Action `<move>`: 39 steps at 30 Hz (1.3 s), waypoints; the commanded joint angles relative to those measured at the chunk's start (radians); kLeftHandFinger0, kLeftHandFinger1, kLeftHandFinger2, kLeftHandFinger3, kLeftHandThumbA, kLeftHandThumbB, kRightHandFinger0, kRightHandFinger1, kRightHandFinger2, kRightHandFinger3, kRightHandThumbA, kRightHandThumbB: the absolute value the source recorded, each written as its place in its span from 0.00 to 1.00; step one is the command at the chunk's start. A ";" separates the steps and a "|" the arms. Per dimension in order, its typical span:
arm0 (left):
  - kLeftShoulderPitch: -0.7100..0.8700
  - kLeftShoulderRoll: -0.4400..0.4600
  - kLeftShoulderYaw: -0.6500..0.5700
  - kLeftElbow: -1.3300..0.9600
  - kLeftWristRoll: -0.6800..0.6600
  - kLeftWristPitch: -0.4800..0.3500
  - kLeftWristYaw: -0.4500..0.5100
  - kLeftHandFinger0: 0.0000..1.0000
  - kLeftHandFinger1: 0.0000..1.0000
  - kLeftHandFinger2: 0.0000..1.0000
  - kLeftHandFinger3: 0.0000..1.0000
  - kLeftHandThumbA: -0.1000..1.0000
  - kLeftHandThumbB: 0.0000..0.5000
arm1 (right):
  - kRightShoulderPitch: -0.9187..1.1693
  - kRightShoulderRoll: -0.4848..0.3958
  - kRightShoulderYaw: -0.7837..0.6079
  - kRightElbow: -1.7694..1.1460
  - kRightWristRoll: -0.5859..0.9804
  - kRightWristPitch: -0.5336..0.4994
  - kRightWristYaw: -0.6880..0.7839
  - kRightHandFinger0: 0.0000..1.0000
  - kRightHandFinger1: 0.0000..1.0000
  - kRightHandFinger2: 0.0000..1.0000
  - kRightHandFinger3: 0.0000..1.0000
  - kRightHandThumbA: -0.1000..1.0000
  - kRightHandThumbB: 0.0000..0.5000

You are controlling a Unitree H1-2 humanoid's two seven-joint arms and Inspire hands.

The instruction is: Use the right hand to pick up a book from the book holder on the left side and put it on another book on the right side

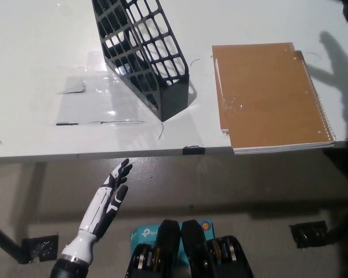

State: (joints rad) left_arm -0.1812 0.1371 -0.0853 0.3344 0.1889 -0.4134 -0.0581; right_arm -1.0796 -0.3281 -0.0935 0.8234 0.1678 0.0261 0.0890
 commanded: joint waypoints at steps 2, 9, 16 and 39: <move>-0.143 0.028 0.022 -0.007 -0.004 -0.004 0.011 1.00 1.00 1.00 1.00 1.00 0.56 | 0.269 -0.002 0.047 -1.316 -0.046 0.054 0.024 1.00 1.00 1.00 1.00 0.83 0.43; -0.170 0.032 0.026 0.001 -0.007 -0.008 0.012 1.00 1.00 1.00 1.00 1.00 0.53 | 0.539 0.113 0.093 -1.522 -0.238 -0.135 0.028 1.00 1.00 1.00 1.00 0.92 0.42; -0.197 0.032 0.023 0.014 -0.019 -0.001 0.001 1.00 1.00 1.00 1.00 1.00 0.52 | 0.678 0.175 0.136 -1.581 -0.258 -0.193 0.059 1.00 1.00 1.00 1.00 0.94 0.42; -0.195 0.032 0.015 0.003 -0.015 0.003 -0.004 1.00 1.00 1.00 1.00 1.00 0.50 | 0.800 0.178 0.190 -1.123 -0.385 -0.265 -0.029 1.00 1.00 1.00 1.00 0.84 0.27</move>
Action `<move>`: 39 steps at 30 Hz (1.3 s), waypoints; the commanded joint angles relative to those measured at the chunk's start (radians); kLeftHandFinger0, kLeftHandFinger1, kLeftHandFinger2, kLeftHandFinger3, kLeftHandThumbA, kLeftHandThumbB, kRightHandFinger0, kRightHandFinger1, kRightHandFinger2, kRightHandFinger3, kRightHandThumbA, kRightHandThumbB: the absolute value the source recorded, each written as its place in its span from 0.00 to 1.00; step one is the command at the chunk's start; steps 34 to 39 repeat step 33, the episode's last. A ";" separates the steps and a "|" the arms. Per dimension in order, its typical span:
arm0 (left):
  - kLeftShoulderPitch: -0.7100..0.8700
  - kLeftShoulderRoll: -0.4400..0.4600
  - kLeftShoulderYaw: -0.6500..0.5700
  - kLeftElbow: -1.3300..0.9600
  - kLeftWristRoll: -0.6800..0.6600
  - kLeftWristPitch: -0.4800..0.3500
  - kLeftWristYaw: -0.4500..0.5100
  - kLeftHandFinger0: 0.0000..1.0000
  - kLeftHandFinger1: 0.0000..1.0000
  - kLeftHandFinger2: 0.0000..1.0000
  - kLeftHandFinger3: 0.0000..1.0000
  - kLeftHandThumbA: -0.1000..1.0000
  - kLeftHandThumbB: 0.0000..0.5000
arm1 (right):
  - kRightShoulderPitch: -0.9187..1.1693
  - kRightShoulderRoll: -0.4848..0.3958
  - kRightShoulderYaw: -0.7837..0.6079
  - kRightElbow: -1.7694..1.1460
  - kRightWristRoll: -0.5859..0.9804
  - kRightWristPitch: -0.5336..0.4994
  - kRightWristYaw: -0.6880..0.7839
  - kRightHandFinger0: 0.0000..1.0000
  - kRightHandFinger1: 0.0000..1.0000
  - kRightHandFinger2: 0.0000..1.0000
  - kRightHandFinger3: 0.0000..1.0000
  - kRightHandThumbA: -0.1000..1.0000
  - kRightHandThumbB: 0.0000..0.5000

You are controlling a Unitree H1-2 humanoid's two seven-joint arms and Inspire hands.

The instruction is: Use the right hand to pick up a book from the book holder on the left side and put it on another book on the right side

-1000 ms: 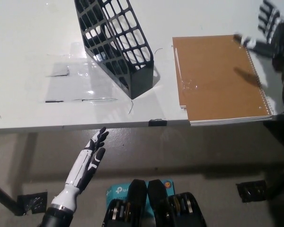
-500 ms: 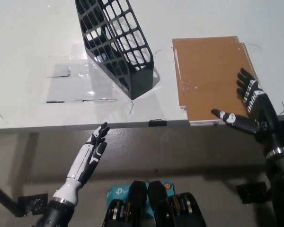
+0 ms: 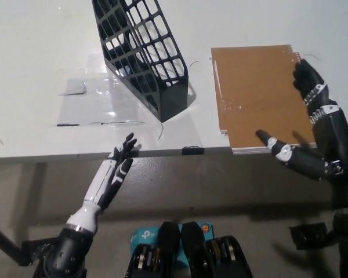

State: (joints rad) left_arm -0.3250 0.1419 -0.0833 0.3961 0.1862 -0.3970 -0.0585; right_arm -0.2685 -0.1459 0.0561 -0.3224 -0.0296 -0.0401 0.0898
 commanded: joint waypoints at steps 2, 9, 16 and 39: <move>-0.038 0.029 0.009 -0.060 -0.008 -0.022 -0.004 1.00 1.00 1.00 1.00 1.00 0.48 | -0.017 -0.009 0.055 0.199 -0.262 -0.216 -0.089 1.00 1.00 1.00 1.00 0.85 0.29; 0.073 0.022 -0.012 -0.091 -0.003 -0.022 -0.013 1.00 1.00 1.00 1.00 1.00 0.55 | 0.048 -0.029 0.100 0.481 -0.299 -0.265 -0.131 1.00 1.00 1.00 1.00 0.81 0.33; 0.223 0.011 -0.043 -0.137 0.000 -0.018 -0.025 1.00 1.00 1.00 1.00 1.00 0.57 | 0.194 -0.025 0.142 0.477 -0.320 -0.256 -0.119 1.00 1.00 1.00 1.00 0.80 0.37; 0.287 0.009 -0.060 -0.122 0.005 -0.029 -0.020 1.00 1.00 1.00 1.00 1.00 0.58 | 0.247 -0.017 0.143 0.533 -0.327 -0.308 -0.137 1.00 1.00 1.00 1.00 0.76 0.33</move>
